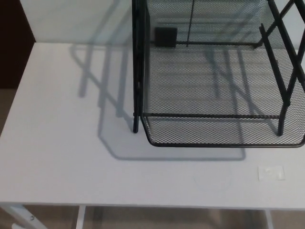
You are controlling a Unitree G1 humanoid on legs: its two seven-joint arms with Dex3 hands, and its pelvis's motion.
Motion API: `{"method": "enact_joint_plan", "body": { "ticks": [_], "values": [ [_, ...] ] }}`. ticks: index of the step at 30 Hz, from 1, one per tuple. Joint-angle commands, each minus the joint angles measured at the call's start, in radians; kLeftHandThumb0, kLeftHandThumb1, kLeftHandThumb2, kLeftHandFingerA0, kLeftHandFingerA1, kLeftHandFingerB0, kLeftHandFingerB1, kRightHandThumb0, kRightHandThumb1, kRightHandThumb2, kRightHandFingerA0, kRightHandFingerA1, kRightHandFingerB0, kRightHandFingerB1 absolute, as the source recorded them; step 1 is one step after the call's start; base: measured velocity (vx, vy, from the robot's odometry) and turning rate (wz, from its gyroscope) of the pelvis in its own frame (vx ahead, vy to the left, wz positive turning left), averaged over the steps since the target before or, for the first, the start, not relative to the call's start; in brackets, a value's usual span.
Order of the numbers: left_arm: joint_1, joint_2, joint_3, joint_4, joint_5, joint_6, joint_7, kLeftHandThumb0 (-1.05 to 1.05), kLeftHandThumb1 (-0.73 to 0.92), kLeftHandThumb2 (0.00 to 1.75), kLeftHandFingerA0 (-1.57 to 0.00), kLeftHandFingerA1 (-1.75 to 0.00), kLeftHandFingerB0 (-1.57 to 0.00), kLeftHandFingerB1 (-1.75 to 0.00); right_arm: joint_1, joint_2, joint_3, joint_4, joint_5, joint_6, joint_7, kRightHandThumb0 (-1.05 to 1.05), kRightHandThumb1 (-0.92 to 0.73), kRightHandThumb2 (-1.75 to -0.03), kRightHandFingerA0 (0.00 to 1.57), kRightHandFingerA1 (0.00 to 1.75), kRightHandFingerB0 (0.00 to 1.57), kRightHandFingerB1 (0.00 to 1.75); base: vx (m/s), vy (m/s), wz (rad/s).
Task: The robot walks towards a file tray kept in the middle of a desk and uses its right hand to grab a tray and pulls it out towards itself
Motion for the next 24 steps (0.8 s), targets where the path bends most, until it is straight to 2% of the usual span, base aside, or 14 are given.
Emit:
{"method": "enact_joint_plan", "body": {
  "ticks": [1, 3, 4, 8, 9, 11, 12, 17, 18, 19, 21, 22, 23, 24],
  "values": [
    [0.011, 0.017, -0.001, -0.005, 0.018, -0.023, 0.011, -0.17, 0.53, 0.59, -0.51, -0.46, -0.40, -0.40, 0.008, -0.010, 0.002, -0.015, -0.008, 0.018, -0.005, -0.27, -0.68, -0.59, 0.44, 0.44, 0.43, 0.43, -0.09, -0.063, 0.06],
    [0.013, 0.019, 0.000, -0.008, 0.018, -0.017, 0.008, -0.17, 0.53, 0.59, -0.51, -0.46, -0.40, -0.40, 0.011, -0.007, 0.004, -0.013, -0.008, 0.012, -0.008, -0.27, -0.68, -0.59, 0.43, 0.45, 0.44, 0.43, 0.00, 0.000, 0.00],
    [0.013, 0.021, 0.001, -0.010, 0.017, -0.013, 0.004, -0.16, 0.54, 0.58, -0.51, -0.45, -0.41, -0.40, 0.012, -0.006, 0.007, -0.013, -0.009, 0.012, -0.006, -0.33, -0.63, -0.74, 0.40, 0.50, 0.41, 0.50, 0.00, 0.000, 0.00],
    [0.018, 0.025, 0.001, -0.019, 0.019, -0.010, 0.000, -0.16, 0.54, 0.58, -0.52, -0.46, -0.41, -0.40, 0.033, -0.005, 0.011, -0.048, -0.010, 0.019, -0.005, -0.33, -0.63, -0.73, 0.38, 0.49, 0.39, 0.48, 0.00, 0.000, 0.00],
    [0.023, 0.023, 0.000, -0.019, 0.018, -0.027, 0.002, -0.15, 0.54, 0.57, -0.53, -0.46, -0.41, -0.41, 0.044, -0.004, 0.013, -0.070, -0.013, 0.030, -0.005, -0.27, -0.68, -0.59, 0.38, 0.42, 0.40, 0.42, 0.00, 0.000, 0.00],
    [0.036, 0.016, -0.003, -0.028, 0.017, -0.034, 0.003, -0.14, 0.54, 0.57, -0.52, -0.46, -0.41, -0.40, 0.091, -0.006, 0.023, -0.167, -0.024, 0.072, 0.008, -0.26, -0.68, -0.60, 0.37, 0.42, 0.37, 0.41, 0.00, 0.000, 0.00],
    [0.037, 0.015, -0.004, -0.035, 0.016, -0.031, -0.002, -0.16, 0.53, 0.58, -0.51, -0.46, -0.40, -0.40, 0.130, -0.014, 0.035, -0.237, -0.025, 0.079, 0.031, -0.26, -0.48, -0.90, 0.28, 0.55, 0.20, 0.51, 0.00, 0.000, 0.00],
    [0.048, 0.024, -0.004, -0.080, 0.008, -0.022, -0.024, -0.15, 0.54, 0.58, -0.51, -0.47, -0.40, -0.41, 0.290, -0.030, 0.051, -0.495, 0.003, 0.154, 0.099, -0.27, -0.48, -0.91, 0.24, 0.53, 0.12, 0.48, 0.00, 0.000, 0.00],
    [0.046, 0.027, -0.007, -0.088, 0.010, -0.020, -0.029, -0.16, 0.54, 0.58, -0.51, -0.46, -0.40, -0.41, 0.348, -0.040, 0.047, -0.565, 0.005, 0.133, 0.094, -0.29, -0.48, -0.92, 0.23, 0.53, 0.12, 0.48, 0.00, 0.000, 0.00],
    [0.048, 0.027, -0.006, -0.105, 0.009, -0.014, -0.032, -0.17, 0.53, 0.58, -0.51, -0.47, -0.41, -0.41, 0.401, -0.047, 0.038, -0.619, 0.005, 0.091, 0.074, -0.37, -0.64, -0.70, 0.28, 0.44, 0.22, 0.41, 0.00, 0.000, 0.00],
    [0.066, 0.037, -0.009, -0.157, 0.020, -0.003, -0.033, -0.18, 0.51, 0.59, -0.52, -0.47, -0.41, -0.41, 0.537, -0.061, 0.003, -0.751, -0.007, -0.007, 0.022, -0.28, -0.46, -0.89, 0.26, 0.55, 0.19, 0.51, 0.00, 0.000, 0.00],
    [0.072, 0.037, -0.009, -0.168, 0.021, 0.001, -0.034, -0.18, 0.51, 0.59, -0.52, -0.47, -0.41, -0.41, 0.576, -0.067, -0.009, -0.789, -0.014, -0.037, 0.008, -0.28, -0.46, -0.89, 0.26, 0.55, 0.19, 0.51, 0.00, 0.000, 0.00],
    [0.074, 0.038, -0.009, -0.175, 0.017, 0.003, -0.041, -0.17, 0.52, 0.58, -0.51, -0.47, -0.41, -0.41, 0.657, -0.082, -0.043, -0.868, -0.049, -0.116, -0.032, -0.28, -0.64, -0.58, 0.39, 0.45, 0.34, 0.41, 0.00, 0.000, 0.00],
    [0.072, 0.037, -0.009, -0.174, 0.016, 0.000, -0.041, -0.16, 0.52, 0.58, -0.51, -0.47, -0.41, -0.41, 0.706, -0.093, -0.074, -0.915, -0.048, -0.171, -0.039, -0.27, -0.63, -0.58, 0.41, 0.46, 0.35, 0.42, 0.00, 0.000, 0.00]
  ]
}}
